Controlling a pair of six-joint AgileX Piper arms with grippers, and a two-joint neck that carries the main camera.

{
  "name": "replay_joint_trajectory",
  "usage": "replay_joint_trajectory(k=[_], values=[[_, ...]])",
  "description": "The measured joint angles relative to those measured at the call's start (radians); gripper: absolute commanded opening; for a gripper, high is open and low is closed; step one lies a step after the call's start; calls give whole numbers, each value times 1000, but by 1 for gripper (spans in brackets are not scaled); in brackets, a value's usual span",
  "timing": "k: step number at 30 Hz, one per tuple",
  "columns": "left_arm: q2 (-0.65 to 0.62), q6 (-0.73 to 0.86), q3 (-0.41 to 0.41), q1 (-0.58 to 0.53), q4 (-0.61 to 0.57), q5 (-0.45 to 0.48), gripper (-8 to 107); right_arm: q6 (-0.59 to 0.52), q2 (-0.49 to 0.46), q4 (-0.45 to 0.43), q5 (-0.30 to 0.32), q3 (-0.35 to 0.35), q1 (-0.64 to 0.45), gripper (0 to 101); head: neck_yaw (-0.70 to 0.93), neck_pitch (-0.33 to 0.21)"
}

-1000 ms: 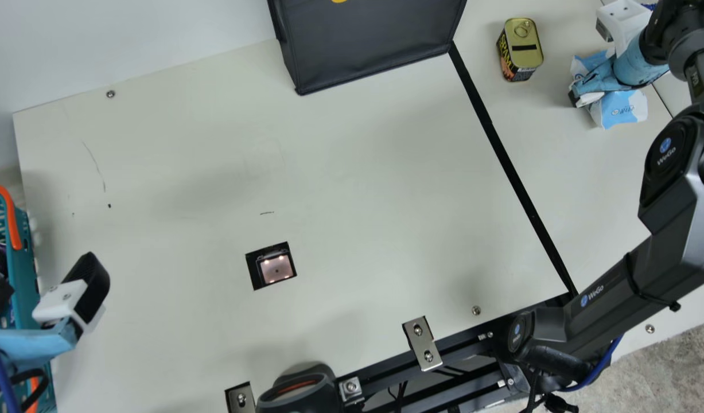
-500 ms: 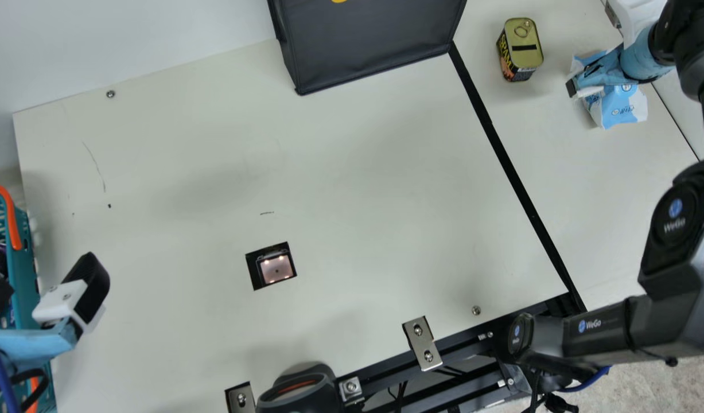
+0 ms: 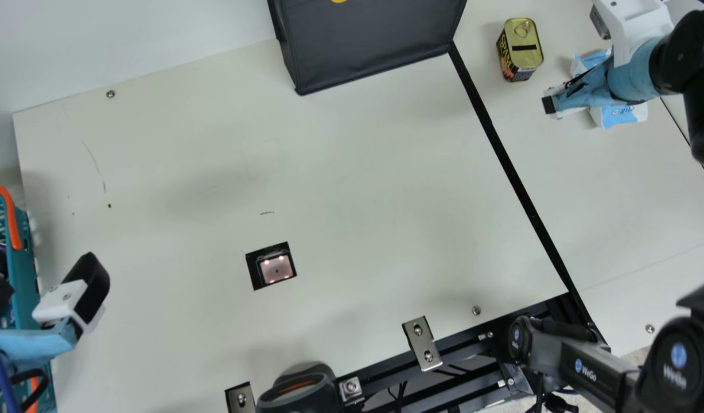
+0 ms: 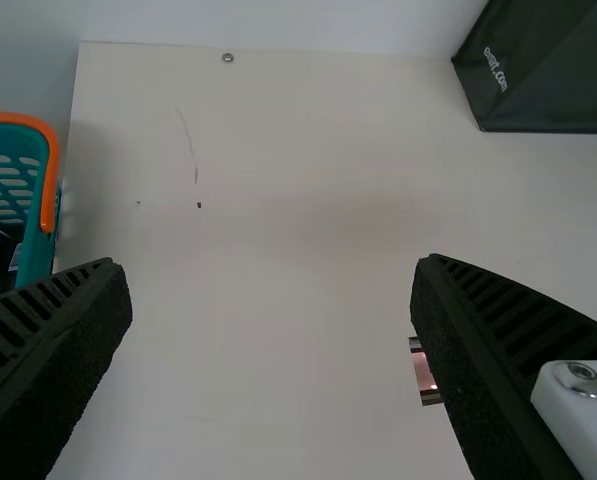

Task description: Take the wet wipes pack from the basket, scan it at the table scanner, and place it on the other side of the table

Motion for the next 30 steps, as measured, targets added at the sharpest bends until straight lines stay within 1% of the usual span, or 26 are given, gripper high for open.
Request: replay_joint_trajectory(k=[6, 9, 12, 15, 27, 30], values=[[0, 0, 0, 0, 0, 0, 90, 31, -139, 22, 70, 38, 77, 95, 0, 2], [0, 0, 0, 0, 0, 0, 90, 45, -206, 27, 118, 46, 115, 95, 0, 0], [-2, 0, -6, 7, 5, 7, 90, 50, -231, 30, 121, 44, 120, 95, 2, 0], [-12, -2, -52, 24, 33, 49, 90, 97, -271, 31, 140, 35, 164, 95, 49, 0], [-39, -8, -257, 93, 130, 266, 90, 309, -453, 38, 209, -1, 368, 95, 322, 2], [-46, -8, -310, 109, 157, 317, 90, 365, -497, 40, 228, -8, 416, 95, 344, 0]])
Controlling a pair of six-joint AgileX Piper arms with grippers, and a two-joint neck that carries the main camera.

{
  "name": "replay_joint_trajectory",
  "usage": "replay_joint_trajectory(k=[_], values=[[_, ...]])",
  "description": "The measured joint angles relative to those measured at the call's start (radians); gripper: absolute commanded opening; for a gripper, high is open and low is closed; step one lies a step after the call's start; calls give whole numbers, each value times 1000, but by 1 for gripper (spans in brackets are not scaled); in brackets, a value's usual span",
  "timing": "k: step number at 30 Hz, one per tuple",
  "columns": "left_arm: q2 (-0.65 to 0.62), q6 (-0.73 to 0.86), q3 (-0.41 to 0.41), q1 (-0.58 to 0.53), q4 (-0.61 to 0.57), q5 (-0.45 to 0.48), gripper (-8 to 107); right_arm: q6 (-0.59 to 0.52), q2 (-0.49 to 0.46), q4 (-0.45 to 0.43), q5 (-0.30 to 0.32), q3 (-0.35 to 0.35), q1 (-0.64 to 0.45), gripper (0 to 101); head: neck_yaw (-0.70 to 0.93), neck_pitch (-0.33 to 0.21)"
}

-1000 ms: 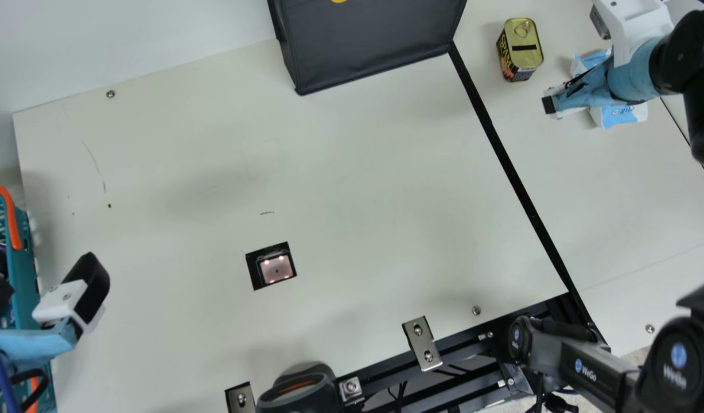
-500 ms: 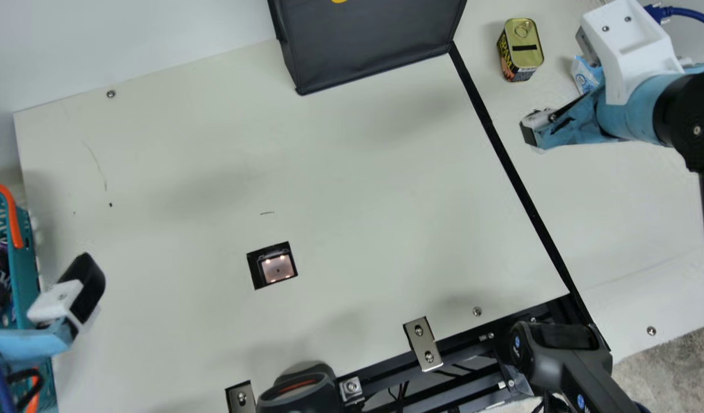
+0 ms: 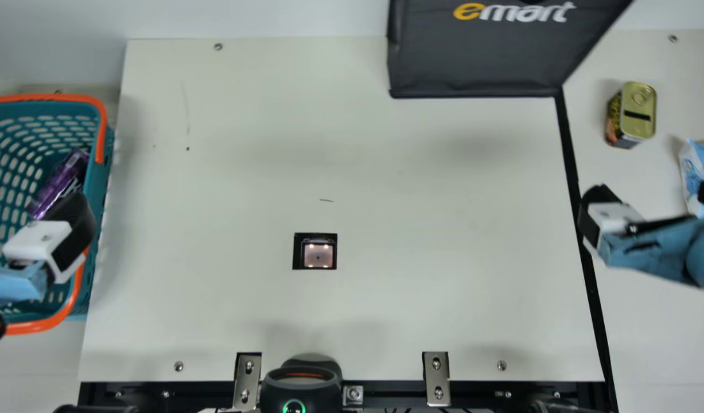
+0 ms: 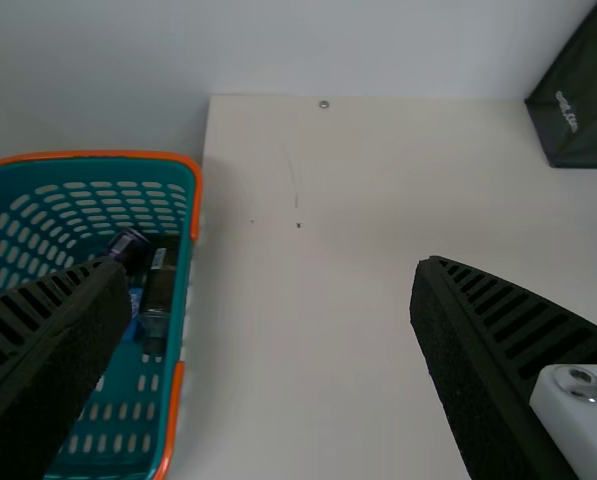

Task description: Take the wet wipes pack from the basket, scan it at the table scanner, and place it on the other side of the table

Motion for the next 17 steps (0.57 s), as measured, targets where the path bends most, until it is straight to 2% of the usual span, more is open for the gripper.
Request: replay_joint_trajectory(k=[3, 7, 17], values=[[-5, 0, -42, 12, 18, 43, 90, 51, -48, 1, 15, -8, 47, 95, 0, 0], [-5, 0, -45, 12, 18, 50, 90, 117, -102, 3, 35, -17, 107, 95, 2, 0], [-5, 0, -45, 12, 18, 50, 90, 126, -108, 5, 40, -18, 114, 95, 2, 0]])
